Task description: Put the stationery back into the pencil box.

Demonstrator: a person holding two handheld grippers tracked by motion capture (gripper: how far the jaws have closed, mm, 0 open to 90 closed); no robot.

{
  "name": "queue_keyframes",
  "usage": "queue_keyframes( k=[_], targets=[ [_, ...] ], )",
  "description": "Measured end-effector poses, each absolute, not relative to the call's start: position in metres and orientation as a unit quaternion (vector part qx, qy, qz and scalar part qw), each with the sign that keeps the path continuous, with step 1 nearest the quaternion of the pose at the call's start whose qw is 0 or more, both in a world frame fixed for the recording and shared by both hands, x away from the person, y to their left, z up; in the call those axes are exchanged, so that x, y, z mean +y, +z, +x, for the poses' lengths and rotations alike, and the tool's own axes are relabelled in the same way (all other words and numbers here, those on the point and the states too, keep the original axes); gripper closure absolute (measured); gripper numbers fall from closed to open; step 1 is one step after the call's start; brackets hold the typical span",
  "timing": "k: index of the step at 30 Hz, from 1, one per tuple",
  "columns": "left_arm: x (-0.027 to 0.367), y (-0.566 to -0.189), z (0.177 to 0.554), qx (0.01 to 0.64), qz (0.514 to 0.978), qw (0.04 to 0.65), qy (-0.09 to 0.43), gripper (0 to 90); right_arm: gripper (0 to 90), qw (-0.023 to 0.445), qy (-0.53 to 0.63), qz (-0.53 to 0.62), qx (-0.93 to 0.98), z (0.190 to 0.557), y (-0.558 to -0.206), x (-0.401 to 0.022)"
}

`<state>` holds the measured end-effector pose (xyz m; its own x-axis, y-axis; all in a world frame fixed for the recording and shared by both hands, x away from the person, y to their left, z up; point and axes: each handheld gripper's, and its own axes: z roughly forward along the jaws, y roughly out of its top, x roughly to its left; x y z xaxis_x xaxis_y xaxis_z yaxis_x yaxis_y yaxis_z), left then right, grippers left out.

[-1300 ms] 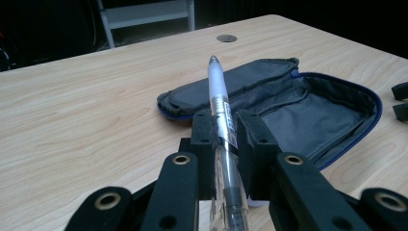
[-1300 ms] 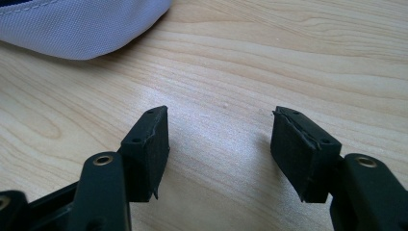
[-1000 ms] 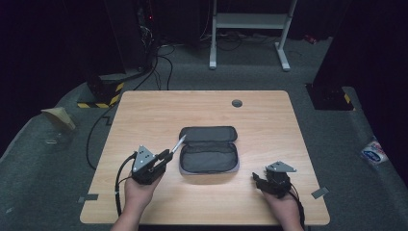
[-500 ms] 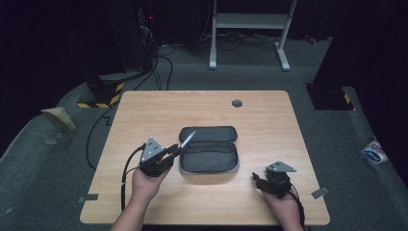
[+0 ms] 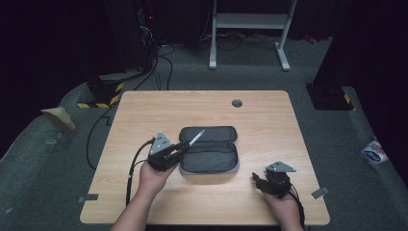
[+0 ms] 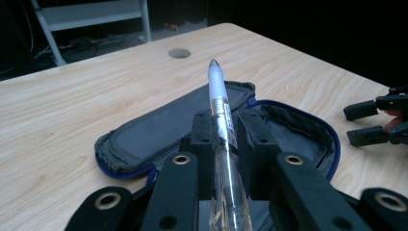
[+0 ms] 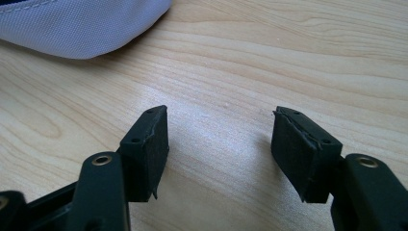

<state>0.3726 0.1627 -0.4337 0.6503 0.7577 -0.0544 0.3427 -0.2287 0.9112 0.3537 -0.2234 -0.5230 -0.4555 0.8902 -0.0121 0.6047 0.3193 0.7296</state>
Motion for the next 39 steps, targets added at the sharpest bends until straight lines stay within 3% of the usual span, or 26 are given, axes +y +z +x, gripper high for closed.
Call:
queue_keyframes(
  k=[39],
  targets=[
    [0.097,-0.451,0.404,0.305,0.807,0.489,0.129,77.7,37.8,0.215,0.335,0.478,0.783,0.353,-0.523,-0.223]
  ],
)
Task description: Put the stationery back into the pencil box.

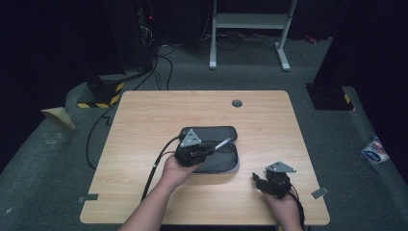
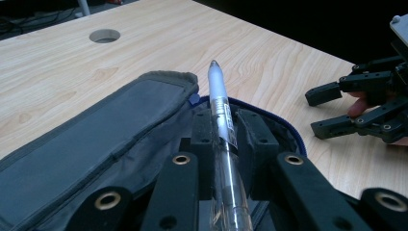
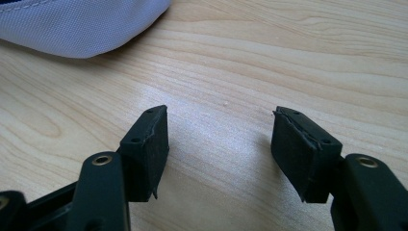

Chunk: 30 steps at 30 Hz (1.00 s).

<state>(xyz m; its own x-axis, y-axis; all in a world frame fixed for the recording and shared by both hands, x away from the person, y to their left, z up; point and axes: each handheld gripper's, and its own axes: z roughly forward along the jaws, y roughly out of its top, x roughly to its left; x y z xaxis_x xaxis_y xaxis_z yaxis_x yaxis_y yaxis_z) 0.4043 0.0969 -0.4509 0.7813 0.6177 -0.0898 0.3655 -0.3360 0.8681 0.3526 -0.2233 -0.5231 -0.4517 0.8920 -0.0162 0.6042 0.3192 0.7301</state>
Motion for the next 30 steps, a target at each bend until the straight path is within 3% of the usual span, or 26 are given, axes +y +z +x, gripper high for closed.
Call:
queue_keyframes(
  k=[9,12,30],
  targets=[
    [0.09,-0.464,0.411,0.312,0.825,0.46,0.099,77.7,37.8,0.214,0.335,0.478,0.783,0.353,-0.523,-0.223],
    [0.088,-0.466,0.411,0.31,0.829,0.456,0.096,83.3,37.8,0.215,0.335,0.478,0.783,0.353,-0.523,-0.223],
    [0.102,-0.468,0.407,0.342,0.812,0.455,0.127,82.6,37.8,0.214,0.335,0.478,0.783,0.353,-0.523,-0.223]
  ],
)
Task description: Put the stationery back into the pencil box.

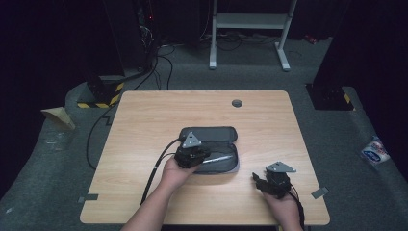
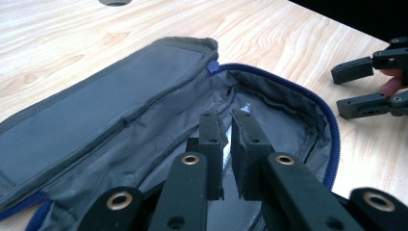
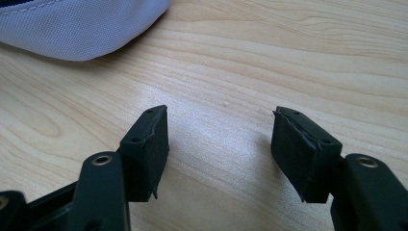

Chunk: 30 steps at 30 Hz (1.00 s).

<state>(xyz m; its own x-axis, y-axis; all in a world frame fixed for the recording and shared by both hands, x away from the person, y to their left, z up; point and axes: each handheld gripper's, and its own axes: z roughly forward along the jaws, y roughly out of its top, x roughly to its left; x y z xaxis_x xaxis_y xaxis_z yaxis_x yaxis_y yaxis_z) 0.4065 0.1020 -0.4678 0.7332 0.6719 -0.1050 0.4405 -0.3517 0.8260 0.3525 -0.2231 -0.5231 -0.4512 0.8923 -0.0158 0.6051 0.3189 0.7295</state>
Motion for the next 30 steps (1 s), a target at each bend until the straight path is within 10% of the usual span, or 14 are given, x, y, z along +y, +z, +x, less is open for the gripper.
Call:
queue_keyframes(
  k=[10,30],
  targets=[
    [0.117,-0.463,0.402,0.354,0.799,0.463,0.144,74.3,37.8,0.214,0.335,0.478,0.783,0.352,-0.523,-0.223],
    [0.199,-0.476,0.386,0.447,0.747,0.456,0.187,18.6,37.9,0.214,0.335,0.478,0.783,0.352,-0.523,-0.223]
  ],
)
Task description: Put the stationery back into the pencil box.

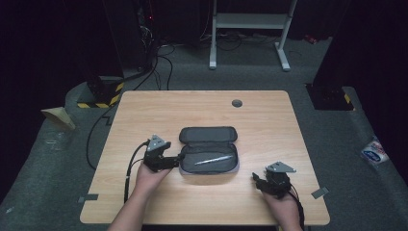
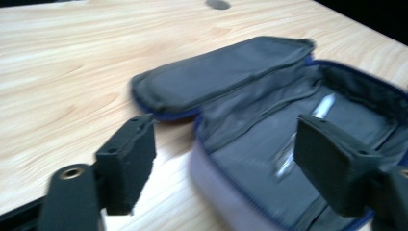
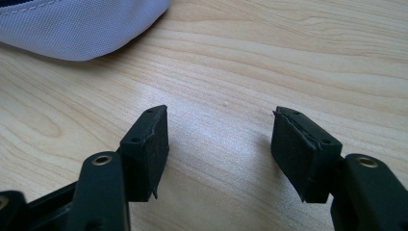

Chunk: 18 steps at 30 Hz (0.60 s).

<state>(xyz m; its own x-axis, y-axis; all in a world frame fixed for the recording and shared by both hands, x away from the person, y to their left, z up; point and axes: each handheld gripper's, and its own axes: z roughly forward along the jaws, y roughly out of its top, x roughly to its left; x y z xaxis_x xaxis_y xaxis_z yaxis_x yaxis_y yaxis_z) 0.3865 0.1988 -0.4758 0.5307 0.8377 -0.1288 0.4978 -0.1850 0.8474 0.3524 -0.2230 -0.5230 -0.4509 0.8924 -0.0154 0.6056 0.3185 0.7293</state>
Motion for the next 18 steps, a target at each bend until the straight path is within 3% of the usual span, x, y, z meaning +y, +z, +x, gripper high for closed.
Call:
queue_keyframes(
  k=[6,15,18],
  targets=[
    [0.235,-0.494,0.37,0.487,0.753,0.39,0.208,5.3,37.8,0.214,0.335,0.478,0.783,0.352,-0.523,-0.223],
    [0.262,-0.521,0.34,0.503,0.774,0.312,0.225,3.7,37.9,0.216,0.334,0.479,0.783,0.353,-0.523,-0.223],
    [0.267,-0.53,0.331,0.523,0.76,0.314,0.225,0.9,37.9,0.216,0.334,0.481,0.781,0.352,-0.523,-0.222]
  ],
)
